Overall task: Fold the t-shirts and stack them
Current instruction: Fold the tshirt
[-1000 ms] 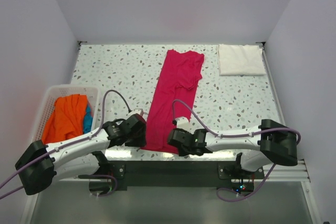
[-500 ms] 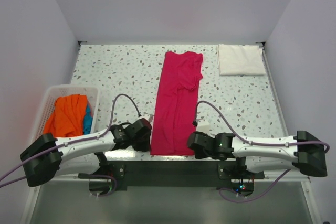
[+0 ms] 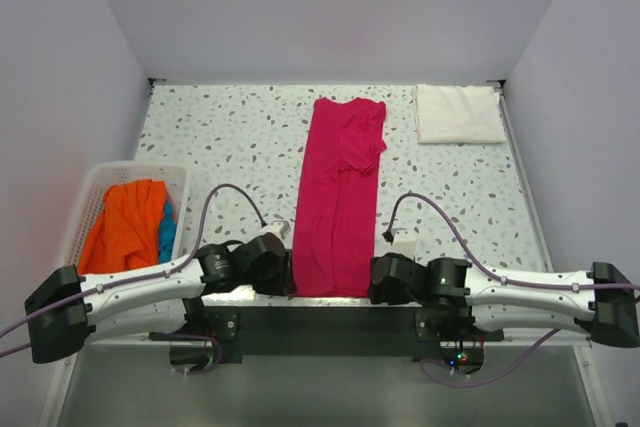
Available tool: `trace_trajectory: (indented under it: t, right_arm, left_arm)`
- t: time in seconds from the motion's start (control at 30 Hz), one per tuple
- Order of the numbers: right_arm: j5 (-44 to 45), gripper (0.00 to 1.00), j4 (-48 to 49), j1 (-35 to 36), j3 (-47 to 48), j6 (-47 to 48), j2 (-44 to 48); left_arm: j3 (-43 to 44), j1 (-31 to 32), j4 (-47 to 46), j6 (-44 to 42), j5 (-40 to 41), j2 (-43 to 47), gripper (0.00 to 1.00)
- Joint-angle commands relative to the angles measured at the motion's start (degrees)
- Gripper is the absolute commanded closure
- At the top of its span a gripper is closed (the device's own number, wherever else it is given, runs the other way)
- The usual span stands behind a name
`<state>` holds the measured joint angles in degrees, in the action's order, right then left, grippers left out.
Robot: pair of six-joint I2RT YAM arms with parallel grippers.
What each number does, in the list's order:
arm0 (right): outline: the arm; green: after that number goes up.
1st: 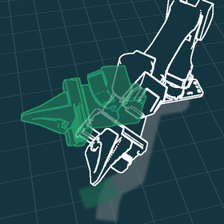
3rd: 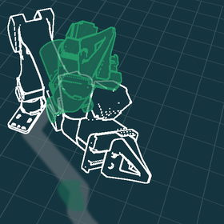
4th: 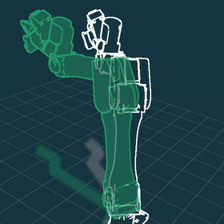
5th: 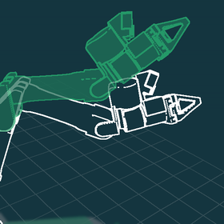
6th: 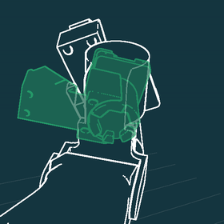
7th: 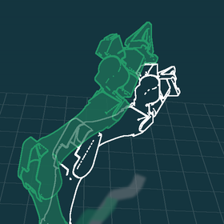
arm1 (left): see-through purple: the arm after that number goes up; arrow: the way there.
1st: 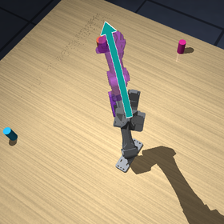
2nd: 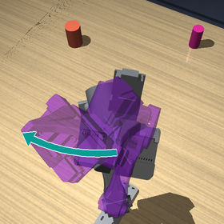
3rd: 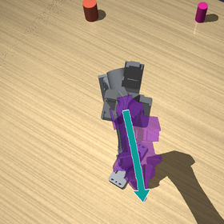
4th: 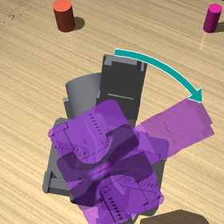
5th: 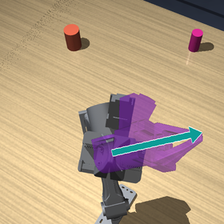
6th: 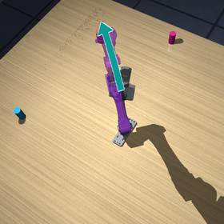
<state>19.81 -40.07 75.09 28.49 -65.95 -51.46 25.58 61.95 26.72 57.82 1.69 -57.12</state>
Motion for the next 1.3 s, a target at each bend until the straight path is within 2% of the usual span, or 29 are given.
trace_trajectory:
  t: [0.0, 0.2, 0.37, 0.67, 0.73, 0.83, 0.87, 0.9, 1.0, 1.1, 1.27]
  right_arm:
    - [0.14, 0.41, 0.69, 0.32, -2.38, -6.71, 1.62]
    - [2.42, 0.42, 5.62, 0.32, -5.37, -11.47, 4.0]
    - [1.37, 0.42, 12.28, 0.32, -7.39, -13.06, 1.37]
    - [0.49, 0.46, 19.95, 0.32, -8.46, -14.12, -6.97]
    - [0.93, 0.5, 19.16, 0.32, -7.75, -13.33, -7.68]
    - [1.89, 0.65, 17.05, 0.32, -6.26, -11.83, -8.65]
    - [2.33, 0.75, 15.22, 0.32, -5.21, -11.31, -8.74]
    - [2.6, 0.8, 14.07, 0.32, -4.59, -10.26, -9.0]
    - [1.55, 0.95, 10.64, 0.41, -2.57, -6.84, -8.74]
    - [1.37, 1.0, 5.64, 2.24, 0.07, -4.46, -8.65]
    - [2.07, 1.0, -1.23, 6.46, 4.46, -3.39, -9.8]
  left_arm:
    - [0.08, 0.27, -0.69, 2.38, 0.77, 2.8, 0.52]
    - [-1.85, 0.27, -6.59, 2.21, -1.34, -0.18, 0.48]
    - [-2.2, 0.27, -7.03, 2.03, -0.2, -3.34, 0.48]
    - [-3.17, 0.27, -6.07, 1.59, 1.56, -6.6, 0.61]
    - [-3.35, 0.27, -6.5, 1.33, 1.47, -7.3, 0.69]
    - [-3.35, 0.36, -7.03, 0.63, 0.68, -7.92, 0.88]
    - [-3.17, 0.36, -7.03, 0.19, 0.24, -7.92, 0.93]
    - [-2.74, 0.45, -6.51, 0.01, 0.15, -7.74, 1.0]
    - [-1.77, 1.67, -3.96, 0.18, 0.15, -6.34, 1.0]
    - [-1.24, 3.17, -0.89, 1.24, 0.15, -3.8, 1.0]
    - [-0.89, 4.4, 3.51, 3.52, 0.5, 0.95, 1.0]
